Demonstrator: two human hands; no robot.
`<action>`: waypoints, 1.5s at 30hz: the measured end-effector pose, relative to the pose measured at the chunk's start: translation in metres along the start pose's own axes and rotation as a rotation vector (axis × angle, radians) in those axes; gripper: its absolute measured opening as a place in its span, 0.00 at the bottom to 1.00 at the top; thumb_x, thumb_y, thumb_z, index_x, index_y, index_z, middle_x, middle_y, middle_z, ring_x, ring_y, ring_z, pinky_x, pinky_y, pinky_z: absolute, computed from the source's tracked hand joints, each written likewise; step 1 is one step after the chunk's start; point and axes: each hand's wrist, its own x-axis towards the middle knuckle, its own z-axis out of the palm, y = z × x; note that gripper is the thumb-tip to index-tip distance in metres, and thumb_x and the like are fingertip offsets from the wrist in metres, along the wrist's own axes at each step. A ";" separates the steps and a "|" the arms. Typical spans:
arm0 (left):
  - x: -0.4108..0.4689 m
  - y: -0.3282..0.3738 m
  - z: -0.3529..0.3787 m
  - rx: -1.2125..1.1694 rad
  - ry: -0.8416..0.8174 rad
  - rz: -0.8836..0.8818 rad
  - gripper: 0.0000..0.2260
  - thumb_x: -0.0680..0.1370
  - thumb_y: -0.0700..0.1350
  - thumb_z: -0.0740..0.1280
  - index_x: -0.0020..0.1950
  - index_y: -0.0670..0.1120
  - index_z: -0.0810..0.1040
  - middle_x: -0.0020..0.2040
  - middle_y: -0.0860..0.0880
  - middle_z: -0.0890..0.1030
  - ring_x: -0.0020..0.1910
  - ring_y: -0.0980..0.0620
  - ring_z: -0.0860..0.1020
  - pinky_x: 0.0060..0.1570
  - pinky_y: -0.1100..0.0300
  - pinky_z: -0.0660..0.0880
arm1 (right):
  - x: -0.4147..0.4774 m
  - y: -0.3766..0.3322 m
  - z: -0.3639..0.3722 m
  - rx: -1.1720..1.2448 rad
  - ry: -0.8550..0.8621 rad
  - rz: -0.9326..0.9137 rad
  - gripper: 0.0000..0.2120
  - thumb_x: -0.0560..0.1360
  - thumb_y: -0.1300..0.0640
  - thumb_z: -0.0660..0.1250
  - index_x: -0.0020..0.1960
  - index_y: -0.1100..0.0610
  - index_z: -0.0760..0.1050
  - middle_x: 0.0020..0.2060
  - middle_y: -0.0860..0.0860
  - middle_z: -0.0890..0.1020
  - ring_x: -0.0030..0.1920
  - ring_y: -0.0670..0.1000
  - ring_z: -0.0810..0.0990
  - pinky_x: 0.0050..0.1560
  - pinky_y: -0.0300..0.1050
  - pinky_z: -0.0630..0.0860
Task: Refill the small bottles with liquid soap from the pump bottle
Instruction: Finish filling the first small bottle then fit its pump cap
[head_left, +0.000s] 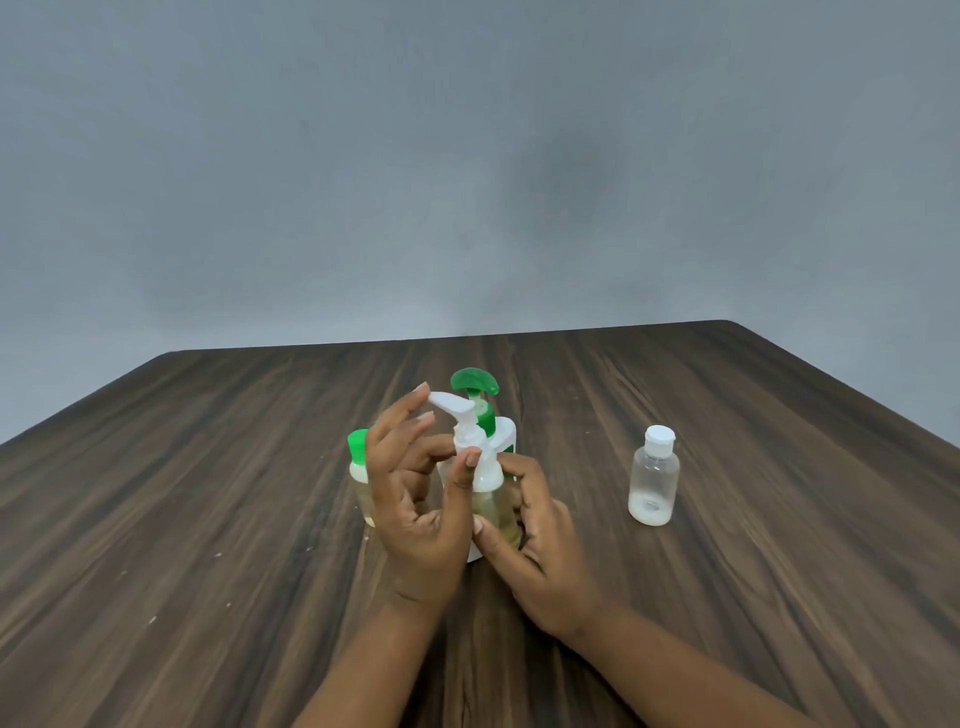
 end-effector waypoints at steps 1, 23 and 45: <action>0.000 0.001 0.002 -0.027 -0.003 -0.010 0.15 0.76 0.42 0.67 0.60 0.55 0.70 0.64 0.39 0.71 0.41 0.48 0.80 0.42 0.60 0.77 | 0.000 0.000 0.000 0.008 0.010 -0.004 0.17 0.77 0.54 0.64 0.64 0.51 0.67 0.44 0.50 0.82 0.40 0.53 0.82 0.38 0.55 0.78; -0.005 0.007 0.000 0.053 0.076 -0.114 0.18 0.68 0.51 0.74 0.54 0.60 0.70 0.48 0.51 0.75 0.48 0.52 0.77 0.50 0.62 0.75 | 0.000 -0.007 0.001 -0.013 0.040 -0.012 0.17 0.74 0.59 0.67 0.61 0.55 0.67 0.36 0.39 0.77 0.32 0.40 0.75 0.35 0.32 0.69; -0.002 0.009 0.001 0.190 -0.099 -0.212 0.18 0.79 0.60 0.53 0.51 0.51 0.76 0.47 0.51 0.72 0.46 0.56 0.72 0.46 0.65 0.70 | 0.000 -0.011 0.000 -0.008 0.037 -0.027 0.17 0.75 0.57 0.68 0.61 0.55 0.68 0.44 0.47 0.82 0.40 0.48 0.82 0.38 0.40 0.76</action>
